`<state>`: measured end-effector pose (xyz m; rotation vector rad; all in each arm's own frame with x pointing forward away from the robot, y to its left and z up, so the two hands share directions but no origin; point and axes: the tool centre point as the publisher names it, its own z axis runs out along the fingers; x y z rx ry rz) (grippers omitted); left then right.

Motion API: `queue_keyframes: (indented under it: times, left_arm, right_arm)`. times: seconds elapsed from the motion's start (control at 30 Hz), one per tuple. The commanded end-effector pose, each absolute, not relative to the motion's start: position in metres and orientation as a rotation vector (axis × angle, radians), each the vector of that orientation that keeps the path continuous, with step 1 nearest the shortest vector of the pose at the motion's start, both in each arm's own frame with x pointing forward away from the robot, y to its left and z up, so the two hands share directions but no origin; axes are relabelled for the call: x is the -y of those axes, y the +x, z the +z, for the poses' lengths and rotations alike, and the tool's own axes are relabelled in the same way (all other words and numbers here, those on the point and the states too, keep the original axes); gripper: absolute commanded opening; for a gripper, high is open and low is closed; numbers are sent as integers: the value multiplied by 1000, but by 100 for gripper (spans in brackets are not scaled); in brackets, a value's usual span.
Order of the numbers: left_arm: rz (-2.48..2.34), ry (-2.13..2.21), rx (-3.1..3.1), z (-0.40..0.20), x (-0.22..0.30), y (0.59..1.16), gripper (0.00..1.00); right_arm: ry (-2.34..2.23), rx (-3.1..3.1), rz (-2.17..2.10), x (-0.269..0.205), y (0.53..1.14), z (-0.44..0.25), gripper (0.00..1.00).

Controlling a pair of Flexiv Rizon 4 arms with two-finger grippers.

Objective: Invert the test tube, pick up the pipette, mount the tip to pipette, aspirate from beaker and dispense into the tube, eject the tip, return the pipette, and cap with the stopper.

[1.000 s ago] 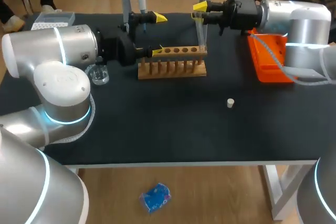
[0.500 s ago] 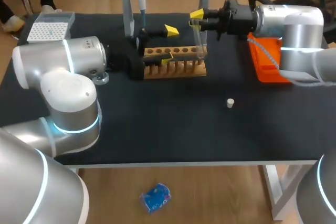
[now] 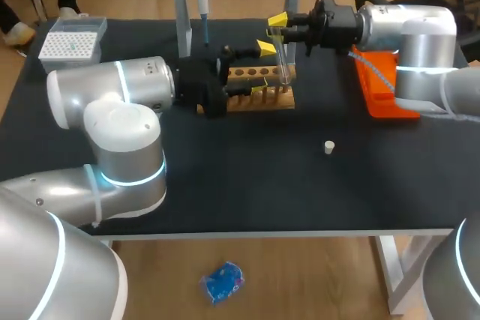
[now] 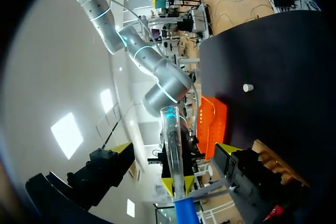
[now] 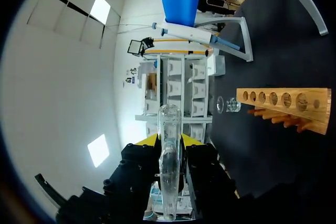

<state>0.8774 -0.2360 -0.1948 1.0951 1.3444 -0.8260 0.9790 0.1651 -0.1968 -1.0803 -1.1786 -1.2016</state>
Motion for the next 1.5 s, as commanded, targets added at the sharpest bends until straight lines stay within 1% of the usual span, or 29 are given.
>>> queue_keyframes:
  times: [0.03,0.17,0.53,0.83,0.87,0.9,0.93,0.97,1.0,1.07,1.13,1.27,1.3,1.43,1.47,1.5]
  left_arm:
    - [-823,1094,-1344,-195,240,879,100]
    - [-818,1095,-1343,-195,240,880,100]
    - [-851,1108,-1333,-200,255,887,100]
    - [-873,1101,-1315,-203,250,893,100]
    - [-877,1102,-1311,-203,250,894,98]
    - [-879,1104,-1309,-203,250,894,91]
    - [-880,1109,-1305,-203,250,895,80]
    - [-881,1111,-1305,-203,250,895,75]
    - [-882,1111,-1304,-203,250,895,75]
    - [-887,1112,-1303,-204,251,896,64]
    - [-887,1115,-1304,-204,251,897,66]
    - [-891,1117,-1301,-204,252,898,78]
    - [-892,1117,-1299,-203,253,898,80]
    - [-901,1121,-1292,-203,255,897,71]
    - [-902,1121,-1291,-203,256,897,66]
    - [-903,1122,-1290,-203,256,897,58]
  right_arm:
    - [-1076,1181,-1198,-165,981,-197,0]
    - [-1076,1181,-1198,-165,981,-197,0]
    - [-1055,1196,-1170,-183,979,-201,0]
    - [-1047,1215,-1153,-182,975,-200,0]
    - [-1046,1217,-1150,-182,975,-201,0]
    - [-1046,1218,-1149,-182,975,-201,0]
    - [-1046,1221,-1147,-182,974,-201,0]
    - [-1045,1224,-1142,-183,974,-201,0]
    - [-1044,1227,-1140,-183,973,-201,0]
    - [-1041,1232,-1133,-184,973,-201,0]
    - [-1040,1234,-1130,-185,972,-201,0]
    - [-1040,1237,-1123,-186,971,-202,0]
    - [-1040,1238,-1121,-186,971,-203,0]
    - [-1041,1240,-1117,-187,971,-204,0]
    - [-1041,1240,-1116,-187,971,-204,0]
    - [-1041,1241,-1115,-187,971,-204,0]
